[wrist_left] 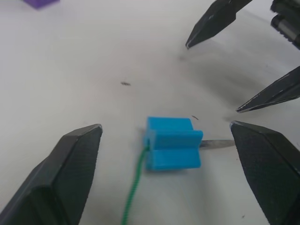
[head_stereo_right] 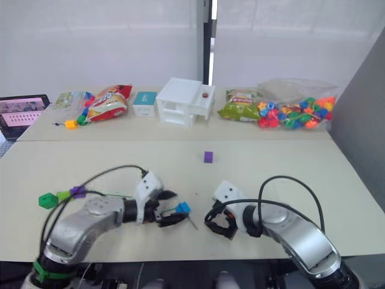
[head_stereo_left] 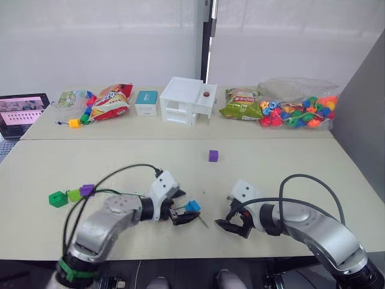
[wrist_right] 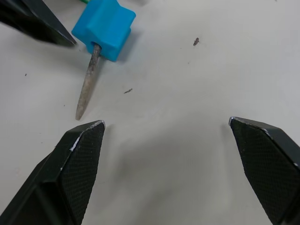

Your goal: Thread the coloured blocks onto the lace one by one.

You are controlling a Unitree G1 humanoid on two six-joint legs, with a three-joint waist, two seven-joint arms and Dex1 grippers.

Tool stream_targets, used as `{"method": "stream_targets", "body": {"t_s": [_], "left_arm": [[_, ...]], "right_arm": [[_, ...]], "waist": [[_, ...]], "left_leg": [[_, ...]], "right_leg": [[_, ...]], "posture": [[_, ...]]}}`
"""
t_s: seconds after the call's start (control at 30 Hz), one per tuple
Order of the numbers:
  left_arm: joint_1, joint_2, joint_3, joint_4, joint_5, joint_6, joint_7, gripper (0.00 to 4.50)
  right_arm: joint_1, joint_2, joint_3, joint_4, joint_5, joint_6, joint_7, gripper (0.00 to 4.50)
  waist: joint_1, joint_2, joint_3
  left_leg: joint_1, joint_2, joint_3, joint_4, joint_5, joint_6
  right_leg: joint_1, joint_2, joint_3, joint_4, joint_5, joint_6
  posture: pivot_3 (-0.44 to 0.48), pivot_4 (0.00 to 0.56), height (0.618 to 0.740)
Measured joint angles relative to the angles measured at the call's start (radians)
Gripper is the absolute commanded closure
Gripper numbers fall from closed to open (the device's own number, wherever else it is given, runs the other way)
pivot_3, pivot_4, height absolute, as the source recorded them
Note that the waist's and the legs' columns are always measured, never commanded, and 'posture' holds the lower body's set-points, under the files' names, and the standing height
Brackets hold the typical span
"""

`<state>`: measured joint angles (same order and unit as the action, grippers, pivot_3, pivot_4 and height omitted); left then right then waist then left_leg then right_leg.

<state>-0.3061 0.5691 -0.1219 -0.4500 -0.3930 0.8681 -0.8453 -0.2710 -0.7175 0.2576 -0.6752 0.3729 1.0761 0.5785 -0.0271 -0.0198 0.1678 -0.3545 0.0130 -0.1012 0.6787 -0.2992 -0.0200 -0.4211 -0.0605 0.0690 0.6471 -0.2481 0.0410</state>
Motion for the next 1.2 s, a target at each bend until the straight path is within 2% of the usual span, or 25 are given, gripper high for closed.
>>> {"method": "stream_targets", "body": {"t_s": [0.1, 0.2, 0.3, 0.43, 0.63, 0.73, 0.97, 1.2], "left_arm": [[-0.028, 0.093, 0.012, 0.032, -0.021, -0.098, -0.128, 0.04], [-0.055, 0.192, -0.045, 0.165, 0.031, -0.343, -0.325, 0.04], [-0.151, 0.208, -0.094, 0.358, 0.075, -0.6, -0.527, 0.04], [-0.343, 0.156, -0.19, 0.64, 0.116, -0.897, -0.726, 0.04], [-0.515, 0.094, -0.416, 0.894, 0.093, -1.13, -0.762, 0.04], [-0.577, 0.028, -0.501, 1.013, 0.078, -1.22, -0.765, 0.04], [-0.646, -0.071, -0.588, 1.186, 0.087, -1.353, -0.766, 0.04], [-0.688, -0.111, -0.596, 1.307, 0.128, -1.428, -0.766, 0.04]], "right_arm": [[0.0, 0.0, 0.002, 0.005, -0.002, -0.003, 0.003, 0.0], [0.0, 0.001, 0.004, 0.018, -0.006, -0.01, 0.004, 0.0], [-0.004, 0.007, 0.009, 0.025, -0.009, -0.024, 0.004, 0.0], [-0.013, 0.013, 0.013, 0.036, -0.012, -0.034, 0.004, 0.0], [0.017, -0.001, 0.0, 0.023, -0.008, -0.038, 0.01, 0.0], [0.044, -0.007, -0.022, -0.021, 0.005, -0.035, 0.009, 0.0], [0.087, 0.013, -0.089, -0.122, 0.051, -0.026, 0.007, 0.0], [0.115, 0.011, -0.093, -0.185, 0.08, -0.029, 0.002, 0.0]], "waist": [[-0.001, 0.0, 0.0], [-0.002, 0.001, 0.0], [0.007, 0.0, 0.0], [0.016, 0.0, 0.0], [0.01, 0.0, 0.0], [0.007, 0.0, 0.0], [0.005, 0.0, 0.001], [0.003, 0.0, 0.001]], "left_leg": [[0.0, 0.0, 0.0, -0.001, 0.0, 0.0], [0.0, 0.0, 0.001, -0.001, 0.0, 0.0], [-0.001, 0.0, 0.001, -0.001, 0.0, -0.001], [-0.004, 0.0, 0.001, 0.001, 0.0, -0.001], [-0.004, 0.0, 0.001, 0.001, -0.001, 0.002], [-0.004, 0.0, 0.0, 0.001, -0.001, 0.002], [-0.004, 0.0, 0.0, 0.002, -0.001, 0.002], [-0.004, -0.001, 0.0, 0.002, -0.001, 0.002]], "right_leg": [[0.0, 0.0, 0.0, 0.0, 0.0, 0.0], [-0.001, 0.0, 0.0, -0.001, 0.0, 0.0], [0.0, 0.0, 0.0, -0.004, 0.0, 0.0], [0.0, 0.0, 0.0, -0.005, 0.0, 0.0], [-0.002, 0.0, 0.0, -0.001, 0.0, 0.0], [-0.002, 0.0, 0.0, -0.001, 0.0, 0.0], [-0.001, 0.0, 0.0, -0.001, 0.0, 0.0], [-0.001, 0.0, 0.0, 0.0, 0.0, 0.0]], "posture": [[0.0, 0.15, 0.74], [0.0, 0.15, 0.74], [0.0, 0.15, 0.74], [0.0, 0.15, 0.74], [0.0, 0.15, 0.74], [0.0, 0.15, 0.74], [0.0, 0.15, 0.74], [0.0, 0.15, 0.74]]}}
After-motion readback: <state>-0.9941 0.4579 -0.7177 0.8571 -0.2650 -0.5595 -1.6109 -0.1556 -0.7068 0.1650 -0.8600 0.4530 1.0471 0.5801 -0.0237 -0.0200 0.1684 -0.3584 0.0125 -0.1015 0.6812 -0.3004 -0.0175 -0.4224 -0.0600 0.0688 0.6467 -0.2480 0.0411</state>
